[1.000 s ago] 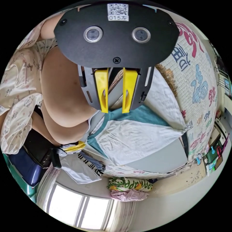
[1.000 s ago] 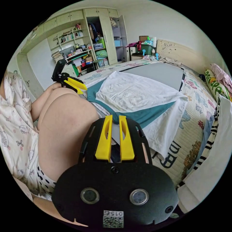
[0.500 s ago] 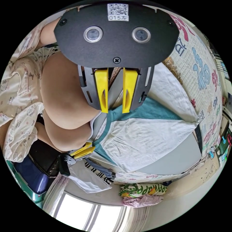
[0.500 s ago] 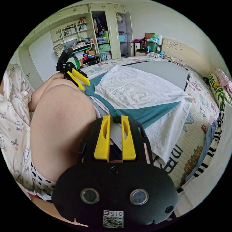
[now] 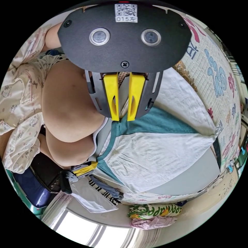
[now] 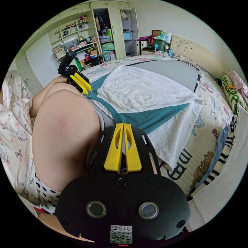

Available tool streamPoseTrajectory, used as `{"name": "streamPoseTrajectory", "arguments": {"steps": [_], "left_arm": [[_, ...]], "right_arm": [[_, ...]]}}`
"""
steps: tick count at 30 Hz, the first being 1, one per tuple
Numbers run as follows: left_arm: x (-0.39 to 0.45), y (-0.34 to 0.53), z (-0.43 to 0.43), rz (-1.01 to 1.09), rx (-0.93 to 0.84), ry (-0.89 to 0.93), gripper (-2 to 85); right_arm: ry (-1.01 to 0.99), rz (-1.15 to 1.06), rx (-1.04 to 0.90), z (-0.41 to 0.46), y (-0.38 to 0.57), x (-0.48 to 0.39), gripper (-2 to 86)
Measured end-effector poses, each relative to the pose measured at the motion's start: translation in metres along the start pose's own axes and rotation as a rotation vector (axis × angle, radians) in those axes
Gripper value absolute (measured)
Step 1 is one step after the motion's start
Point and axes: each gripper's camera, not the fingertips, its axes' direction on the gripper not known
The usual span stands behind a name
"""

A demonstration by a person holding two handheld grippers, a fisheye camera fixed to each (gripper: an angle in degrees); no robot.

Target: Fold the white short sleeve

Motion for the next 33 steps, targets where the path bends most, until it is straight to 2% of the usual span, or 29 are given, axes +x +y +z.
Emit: {"name": "streamPoseTrajectory", "arguments": {"steps": [3, 8, 11, 16, 22, 33], "left_arm": [[0.012, 0.001, 0.005, 0.05, 0.011, -0.021, 6.3], [0.015, -0.003, 0.017, 0.059, 0.01, -0.018, 7.1], [0.009, -0.006, 0.025, 0.039, 0.007, 0.014, 6.9], [0.006, -0.011, 0.033, -0.002, 0.01, 0.002, 3.9], [0.027, -0.017, 0.038, 0.067, 0.015, -0.018, 7.0], [0.038, -0.039, 0.043, 0.07, 0.008, -0.019, 7.3]], "right_arm": [[-0.076, -0.057, 0.064, -0.007, 0.011, 0.006, 0.6], [-0.055, -0.066, 0.055, 0.01, 0.009, 0.031, 6.5], [-0.025, -0.093, -0.039, 0.035, 0.006, 0.039, 6.0], [0.008, -0.094, -0.065, 0.045, 0.008, 0.048, 0.3], [0.002, -0.109, -0.029, 0.033, 0.011, 0.057, 5.2], [0.111, -0.247, -0.121, 0.045, -0.013, 0.042, 6.5]]}}
